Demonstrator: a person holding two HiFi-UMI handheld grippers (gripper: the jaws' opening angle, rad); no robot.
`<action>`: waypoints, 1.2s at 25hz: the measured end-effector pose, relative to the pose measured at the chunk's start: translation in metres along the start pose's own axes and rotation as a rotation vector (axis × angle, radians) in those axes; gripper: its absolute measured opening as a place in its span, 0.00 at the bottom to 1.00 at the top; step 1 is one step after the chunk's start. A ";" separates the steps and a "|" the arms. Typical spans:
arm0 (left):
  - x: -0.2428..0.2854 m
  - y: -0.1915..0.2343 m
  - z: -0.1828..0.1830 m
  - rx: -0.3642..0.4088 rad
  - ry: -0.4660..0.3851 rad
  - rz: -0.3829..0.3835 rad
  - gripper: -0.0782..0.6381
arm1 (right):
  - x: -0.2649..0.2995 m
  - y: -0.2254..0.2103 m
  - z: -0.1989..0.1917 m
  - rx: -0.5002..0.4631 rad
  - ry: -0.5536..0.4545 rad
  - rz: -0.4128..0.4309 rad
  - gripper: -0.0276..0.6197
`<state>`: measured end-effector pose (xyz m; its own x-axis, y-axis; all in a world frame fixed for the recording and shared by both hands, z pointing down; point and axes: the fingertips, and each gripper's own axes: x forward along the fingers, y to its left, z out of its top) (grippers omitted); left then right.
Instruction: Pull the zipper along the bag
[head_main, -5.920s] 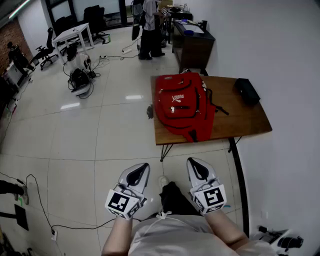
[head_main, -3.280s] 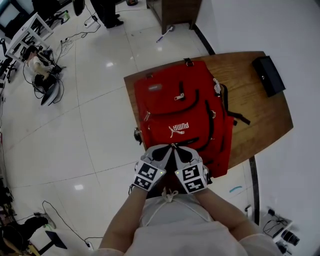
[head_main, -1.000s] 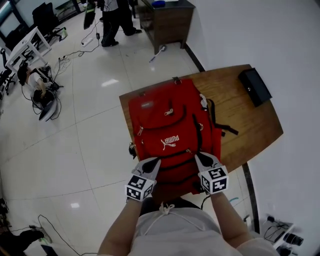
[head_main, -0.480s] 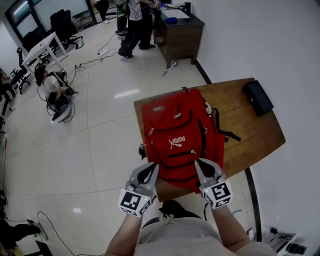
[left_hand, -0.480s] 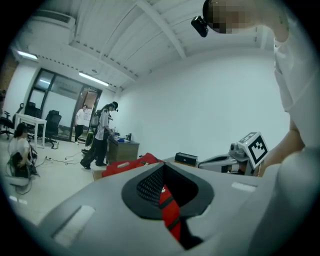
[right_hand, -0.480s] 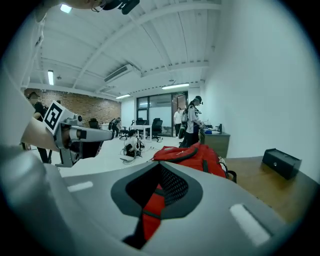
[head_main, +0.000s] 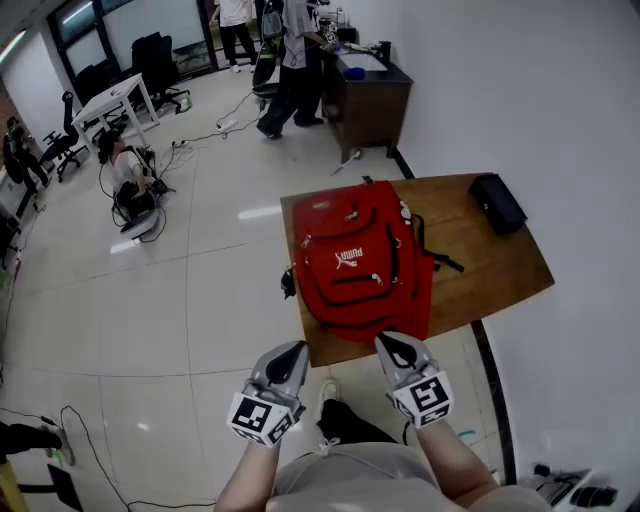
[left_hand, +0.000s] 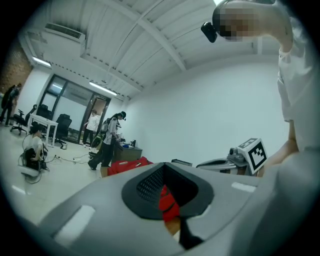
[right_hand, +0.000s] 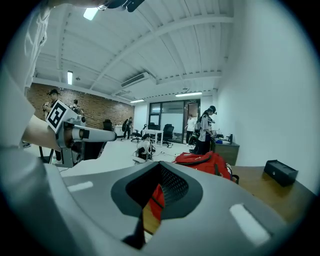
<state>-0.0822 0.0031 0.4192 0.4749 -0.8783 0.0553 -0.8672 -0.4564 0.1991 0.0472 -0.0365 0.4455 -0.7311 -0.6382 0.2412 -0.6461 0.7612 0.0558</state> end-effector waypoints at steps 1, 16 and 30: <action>-0.013 -0.010 0.001 0.012 -0.001 0.006 0.12 | -0.010 0.010 0.003 -0.006 -0.009 0.007 0.05; -0.124 -0.134 0.003 0.044 -0.050 0.007 0.12 | -0.138 0.132 0.008 -0.061 -0.055 0.103 0.05; -0.117 -0.201 0.014 0.095 -0.095 0.071 0.12 | -0.199 0.105 0.014 -0.153 -0.094 0.116 0.05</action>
<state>0.0350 0.1956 0.3593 0.3997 -0.9162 -0.0278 -0.9104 -0.4003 0.1047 0.1222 0.1686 0.3901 -0.8204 -0.5479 0.1633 -0.5209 0.8341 0.1814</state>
